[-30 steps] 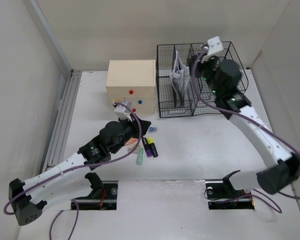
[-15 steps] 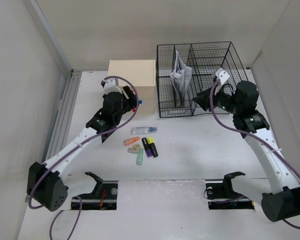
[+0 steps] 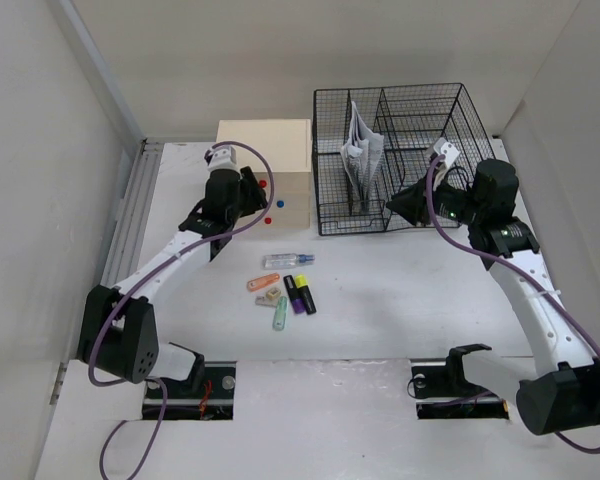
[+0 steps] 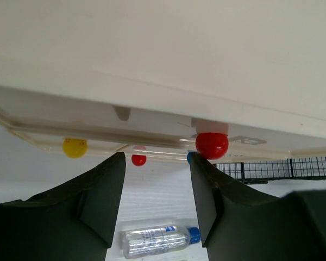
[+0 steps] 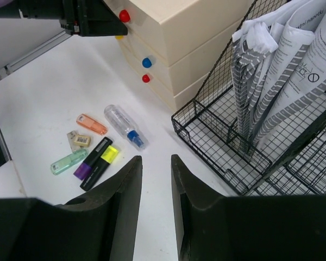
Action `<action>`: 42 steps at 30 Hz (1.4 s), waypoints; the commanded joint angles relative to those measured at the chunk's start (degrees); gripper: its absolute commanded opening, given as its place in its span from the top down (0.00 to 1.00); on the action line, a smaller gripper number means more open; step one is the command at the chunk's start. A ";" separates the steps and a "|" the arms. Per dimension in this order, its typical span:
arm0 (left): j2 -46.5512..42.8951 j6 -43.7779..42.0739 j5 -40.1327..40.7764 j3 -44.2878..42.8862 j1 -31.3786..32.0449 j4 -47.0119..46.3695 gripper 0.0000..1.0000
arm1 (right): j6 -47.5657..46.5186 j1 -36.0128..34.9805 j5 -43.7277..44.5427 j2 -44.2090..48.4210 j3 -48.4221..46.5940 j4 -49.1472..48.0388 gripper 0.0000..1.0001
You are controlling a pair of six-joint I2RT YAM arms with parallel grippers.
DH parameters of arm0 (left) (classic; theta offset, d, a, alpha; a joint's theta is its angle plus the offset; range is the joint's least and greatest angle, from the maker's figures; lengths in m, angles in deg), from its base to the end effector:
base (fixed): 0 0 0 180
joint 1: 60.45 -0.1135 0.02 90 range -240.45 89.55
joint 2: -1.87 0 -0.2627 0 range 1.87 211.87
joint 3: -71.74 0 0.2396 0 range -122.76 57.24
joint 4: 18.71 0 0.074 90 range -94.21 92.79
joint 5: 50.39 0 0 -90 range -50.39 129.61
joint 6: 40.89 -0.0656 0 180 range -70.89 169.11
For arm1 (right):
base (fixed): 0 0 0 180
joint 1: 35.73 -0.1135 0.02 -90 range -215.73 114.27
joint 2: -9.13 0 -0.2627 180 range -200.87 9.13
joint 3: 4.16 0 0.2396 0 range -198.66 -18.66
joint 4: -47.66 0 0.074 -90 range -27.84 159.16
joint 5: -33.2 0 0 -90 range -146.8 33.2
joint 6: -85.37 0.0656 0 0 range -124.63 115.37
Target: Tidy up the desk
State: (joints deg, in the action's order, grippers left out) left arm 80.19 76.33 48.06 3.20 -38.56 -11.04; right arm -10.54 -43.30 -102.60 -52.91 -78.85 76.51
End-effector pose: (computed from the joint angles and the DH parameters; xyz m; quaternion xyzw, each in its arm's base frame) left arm 0.3148 -0.1161 0.2884 -0.0809 0.8011 -0.1912 0.5614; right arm 0.2373 0.0790 0.3646 -0.3185 0.7041 0.3192 0.5485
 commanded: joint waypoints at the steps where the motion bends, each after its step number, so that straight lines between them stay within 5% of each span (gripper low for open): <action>1: 0.15 -1.03 -3.34 -3.43 -0.36 -6.00 0.52 | 0.02 0.01 -2.19 1.40 -0.99 -1.69 0.67; 14: -1.95 -2.08 -1.34 -5.81 3.25 -5.13 0.55 | -0.50 0.01 -2.19 0.87 -0.47 -1.69 0.67; 28: 2.10 -3.14 2.63 -10.65 3.25 -0.55 0.82 | -0.50 0.01 -1.66 1.48 0.07 -1.69 0.67; 32: 1.39 -2.53 2.10 -7.75 3.25 -0.55 0.97 | -0.50 0.01 -1.66 1.48 0.07 -1.69 0.67; 42: -11.34 3.45 5.08 8.14 11.41 -2.84 0.98 | -1.03 0.01 -2.19 1.48 0.07 -1.69 0.67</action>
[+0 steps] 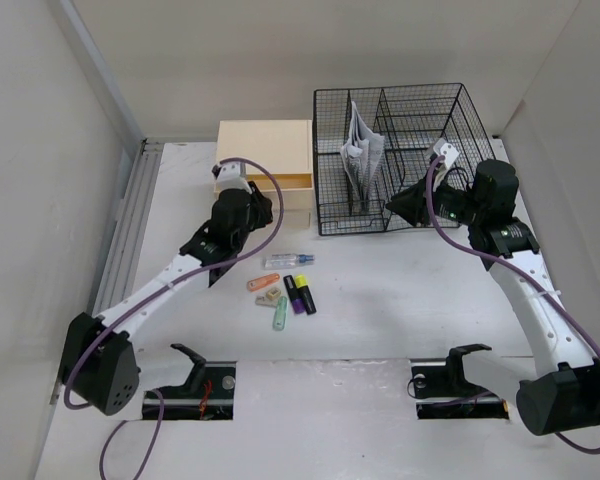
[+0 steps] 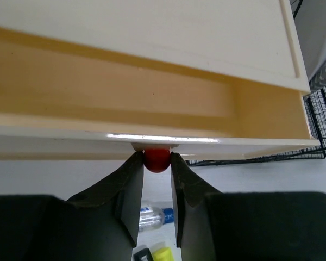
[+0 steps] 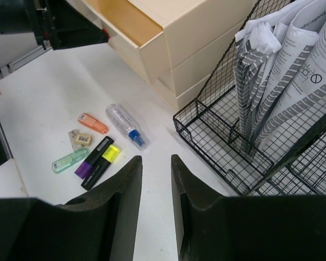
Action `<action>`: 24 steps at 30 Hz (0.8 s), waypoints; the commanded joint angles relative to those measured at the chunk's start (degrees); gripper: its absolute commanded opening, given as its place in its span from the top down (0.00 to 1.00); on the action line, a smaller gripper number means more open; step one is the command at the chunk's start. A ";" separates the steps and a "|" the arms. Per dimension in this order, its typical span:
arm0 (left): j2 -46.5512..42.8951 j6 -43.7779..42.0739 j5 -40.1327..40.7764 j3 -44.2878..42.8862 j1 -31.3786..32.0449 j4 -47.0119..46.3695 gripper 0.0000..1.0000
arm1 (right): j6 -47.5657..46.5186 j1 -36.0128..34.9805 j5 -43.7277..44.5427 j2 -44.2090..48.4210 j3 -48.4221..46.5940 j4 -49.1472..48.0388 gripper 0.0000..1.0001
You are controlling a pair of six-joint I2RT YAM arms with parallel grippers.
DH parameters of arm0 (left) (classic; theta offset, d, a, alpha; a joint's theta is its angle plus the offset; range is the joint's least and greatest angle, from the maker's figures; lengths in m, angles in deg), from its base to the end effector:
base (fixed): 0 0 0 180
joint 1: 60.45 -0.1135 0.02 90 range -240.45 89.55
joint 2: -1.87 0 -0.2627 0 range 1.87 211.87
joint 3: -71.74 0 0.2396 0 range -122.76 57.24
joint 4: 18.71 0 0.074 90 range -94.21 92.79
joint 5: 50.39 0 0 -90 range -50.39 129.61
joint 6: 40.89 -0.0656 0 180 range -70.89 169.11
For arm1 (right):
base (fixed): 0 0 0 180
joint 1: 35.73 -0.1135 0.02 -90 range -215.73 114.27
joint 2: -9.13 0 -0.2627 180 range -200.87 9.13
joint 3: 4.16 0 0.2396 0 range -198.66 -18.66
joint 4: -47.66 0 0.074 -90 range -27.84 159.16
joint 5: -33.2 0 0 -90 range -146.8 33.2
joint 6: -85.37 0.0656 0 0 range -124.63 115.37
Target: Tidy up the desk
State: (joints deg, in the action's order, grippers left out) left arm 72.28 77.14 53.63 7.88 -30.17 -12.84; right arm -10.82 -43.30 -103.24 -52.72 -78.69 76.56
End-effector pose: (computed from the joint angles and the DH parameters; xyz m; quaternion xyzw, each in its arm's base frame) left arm 0.2709 -0.1398 0.3041 -0.0613 0.7750 -0.2198 0.5894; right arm 0.2359 0.0793 0.3644 -0.3230 0.7014 0.3219 0.5478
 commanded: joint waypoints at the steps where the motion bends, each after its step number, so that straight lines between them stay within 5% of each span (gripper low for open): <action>1: -4.83 3.34 0.21 4.01 4.25 -0.35 0.98 | -0.75 0.01 -2.08 1.29 -0.09 -1.74 0.67; 7: -7.31 5.19 1.54 5.77 6.37 2.20 0.98 | -1.27 0.01 -3.31 1.29 0.44 -1.74 0.67; 11: -8.36 5.19 3.29 6.82 7.07 3.43 0.76 | -2.59 0.01 -5.93 1.29 0.44 -1.74 0.60; 12: -9.14 5.80 3.29 6.82 7.59 3.44 0.50 | -3.81 0.01 -5.95 1.29 0.44 -0.95 0.57; 14: -10.29 5.81 3.99 6.82 8.12 5.10 0.30 | -6.69 -0.51 -6.56 0.68 0.44 1.06 0.50; 17: -14.94 6.42 4.00 6.82 10.05 6.68 0.17 | -13.63 -3.23 -6.40 0.15 -0.70 4.85 0.45; 21: -23.64 8.35 5.05 6.30 13.31 10.64 0.18 | -21.72 -9.02 -2.09 -1.17 -0.70 6.87 0.41; 24: -31.37 8.36 5.05 5.78 14.36 13.36 0.45 | -28.57 -16.84 4.58 -2.84 0.17 6.88 0.41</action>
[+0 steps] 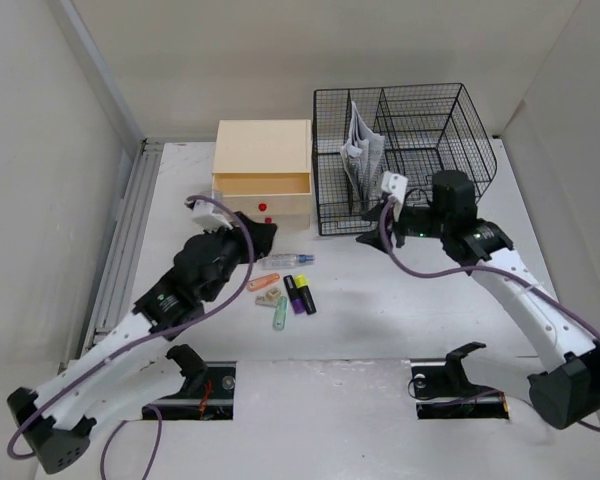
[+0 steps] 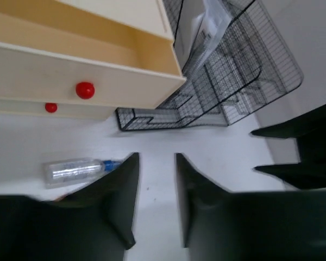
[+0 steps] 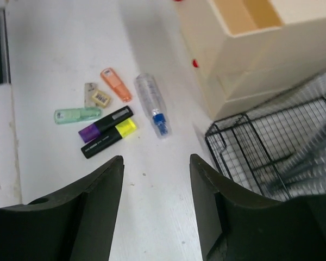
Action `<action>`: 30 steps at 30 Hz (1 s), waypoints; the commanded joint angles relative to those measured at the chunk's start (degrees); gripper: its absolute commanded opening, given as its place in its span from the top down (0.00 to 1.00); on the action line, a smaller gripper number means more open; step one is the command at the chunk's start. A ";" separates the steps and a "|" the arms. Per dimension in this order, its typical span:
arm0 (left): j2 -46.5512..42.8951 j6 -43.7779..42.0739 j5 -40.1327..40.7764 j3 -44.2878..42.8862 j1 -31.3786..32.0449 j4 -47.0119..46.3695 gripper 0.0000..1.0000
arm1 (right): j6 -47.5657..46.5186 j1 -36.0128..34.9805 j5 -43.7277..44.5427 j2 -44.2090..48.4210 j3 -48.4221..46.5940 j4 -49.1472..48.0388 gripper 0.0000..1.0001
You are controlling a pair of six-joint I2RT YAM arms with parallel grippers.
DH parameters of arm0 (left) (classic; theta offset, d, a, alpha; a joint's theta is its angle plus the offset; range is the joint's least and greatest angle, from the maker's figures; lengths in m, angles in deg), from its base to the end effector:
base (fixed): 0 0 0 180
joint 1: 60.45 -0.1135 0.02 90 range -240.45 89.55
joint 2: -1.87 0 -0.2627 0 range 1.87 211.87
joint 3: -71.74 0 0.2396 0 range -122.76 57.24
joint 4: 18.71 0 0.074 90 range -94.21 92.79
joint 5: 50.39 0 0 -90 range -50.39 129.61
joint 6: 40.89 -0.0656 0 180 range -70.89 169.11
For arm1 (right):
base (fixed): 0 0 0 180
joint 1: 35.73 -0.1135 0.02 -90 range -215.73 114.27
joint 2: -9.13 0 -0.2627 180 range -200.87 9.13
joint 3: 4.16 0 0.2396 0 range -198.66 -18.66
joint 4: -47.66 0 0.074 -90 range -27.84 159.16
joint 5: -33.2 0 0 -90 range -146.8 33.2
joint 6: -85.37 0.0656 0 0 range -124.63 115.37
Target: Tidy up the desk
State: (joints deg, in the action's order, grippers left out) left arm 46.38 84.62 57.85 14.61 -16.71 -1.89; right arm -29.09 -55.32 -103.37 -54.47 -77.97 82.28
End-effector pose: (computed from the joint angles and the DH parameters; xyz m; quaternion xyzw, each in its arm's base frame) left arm 0.1604 -0.1251 0.3400 -0.0557 0.7292 -0.3392 0.5917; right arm 0.2172 0.1278 0.3421 -0.4880 0.6355 0.3109 0.5112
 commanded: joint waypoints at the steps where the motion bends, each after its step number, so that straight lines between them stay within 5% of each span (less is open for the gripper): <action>1: -7.32 0.01 1.53 -0.96 0.90 4.16 0.77 | -12.34 -7.01 6.56 -2.31 -0.02 1.15 0.43; 3: -11.80 -1.66 2.76 -2.27 0.90 6.54 0.95 | -15.94 -13.78 12.88 -4.07 0.85 0.63 0.49; 5: -14.35 -3.33 5.21 -4.56 0.90 10.91 0.96 | -20.17 -17.39 17.97 -8.02 1.91 -0.07 0.55; 13: -21.56 -7.91 11.64 -4.75 0.90 18.06 0.68 | -19.22 -25.75 28.01 -24.90 -5.01 -7.46 0.53; 30: -29.66 -10.37 8.92 0.53 0.90 14.72 0.12 | -18.07 -32.08 35.93 -48.02 -25.24 -0.78 0.39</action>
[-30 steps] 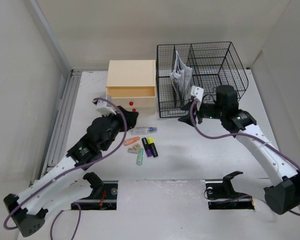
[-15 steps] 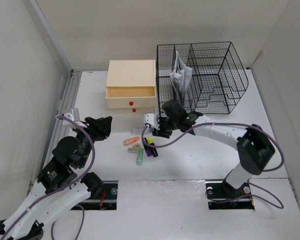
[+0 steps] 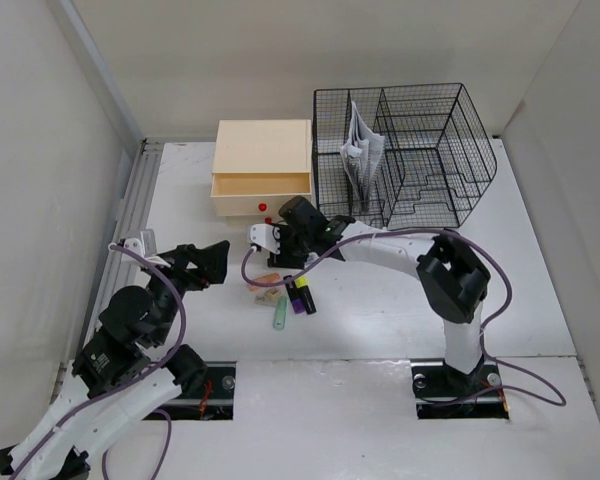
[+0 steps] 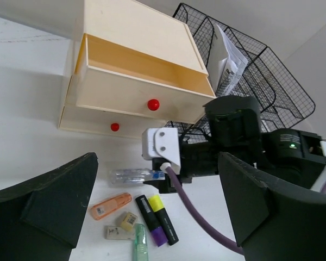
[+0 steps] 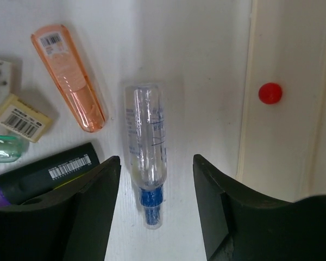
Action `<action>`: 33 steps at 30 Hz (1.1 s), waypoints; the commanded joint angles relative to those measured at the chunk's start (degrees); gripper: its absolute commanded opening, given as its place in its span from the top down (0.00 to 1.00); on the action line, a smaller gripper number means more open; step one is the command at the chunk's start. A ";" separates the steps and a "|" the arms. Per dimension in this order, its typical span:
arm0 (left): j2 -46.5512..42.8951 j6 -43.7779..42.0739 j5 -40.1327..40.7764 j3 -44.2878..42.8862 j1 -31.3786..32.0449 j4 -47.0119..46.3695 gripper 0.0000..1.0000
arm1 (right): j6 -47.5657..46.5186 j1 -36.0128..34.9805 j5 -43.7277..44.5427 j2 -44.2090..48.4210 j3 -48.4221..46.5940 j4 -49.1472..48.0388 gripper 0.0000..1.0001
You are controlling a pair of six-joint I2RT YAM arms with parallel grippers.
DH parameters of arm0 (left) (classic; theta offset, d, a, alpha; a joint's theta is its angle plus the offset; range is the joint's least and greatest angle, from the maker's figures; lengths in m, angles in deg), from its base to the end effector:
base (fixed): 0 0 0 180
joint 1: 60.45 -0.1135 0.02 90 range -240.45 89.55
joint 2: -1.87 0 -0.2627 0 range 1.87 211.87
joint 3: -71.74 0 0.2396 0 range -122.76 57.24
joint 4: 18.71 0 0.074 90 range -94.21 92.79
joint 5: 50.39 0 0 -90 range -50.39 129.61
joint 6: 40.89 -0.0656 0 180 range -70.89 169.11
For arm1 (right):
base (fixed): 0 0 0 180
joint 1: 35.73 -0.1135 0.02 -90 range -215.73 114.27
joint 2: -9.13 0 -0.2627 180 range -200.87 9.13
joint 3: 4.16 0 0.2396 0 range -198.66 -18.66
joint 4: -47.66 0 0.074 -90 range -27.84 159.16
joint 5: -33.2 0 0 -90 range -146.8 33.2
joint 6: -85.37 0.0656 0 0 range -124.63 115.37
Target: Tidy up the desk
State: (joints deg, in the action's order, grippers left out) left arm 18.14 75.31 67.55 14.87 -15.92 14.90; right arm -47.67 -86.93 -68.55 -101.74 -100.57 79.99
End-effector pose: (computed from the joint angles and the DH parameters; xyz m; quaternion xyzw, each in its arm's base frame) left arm 0.0791 -0.0347 0.3591 -0.0761 0.6637 -0.2902 0.6852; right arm 0.2654 0.3515 0.1984 -0.7034 0.6017 0.1210 0.3586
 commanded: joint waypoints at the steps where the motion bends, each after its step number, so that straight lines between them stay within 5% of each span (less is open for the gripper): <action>1: -2.12 -1.06 -0.79 0.27 0.11 -2.59 0.09 | 0.51 -0.48 1.11 -1.27 -3.25 2.03 0.39; 21: -6.43 -1.59 -1.31 0.80 0.11 -2.06 0.01 | -0.27 -0.48 -0.02 -10.95 -9.67 9.33 0.37; 22: -6.43 -1.59 -1.31 0.80 0.11 -2.06 0.01 | -0.28 -0.48 -0.55 -10.95 -9.67 10.46 0.40; 27: -6.43 -1.59 -1.31 0.80 0.11 -2.06 0.01 | -0.81 -0.48 -2.48 -10.08 -10.20 12.41 0.89; 33: -6.96 -1.06 -1.31 1.32 0.11 -2.06 0.01 | -0.81 -0.48 -7.05 -3.93 -13.17 16.27 0.98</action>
State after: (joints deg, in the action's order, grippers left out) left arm 12.04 74.65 66.63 15.62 -15.92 14.70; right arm -48.37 -86.93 -71.15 -111.42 -109.16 92.82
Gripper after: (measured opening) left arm 0.986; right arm 0.406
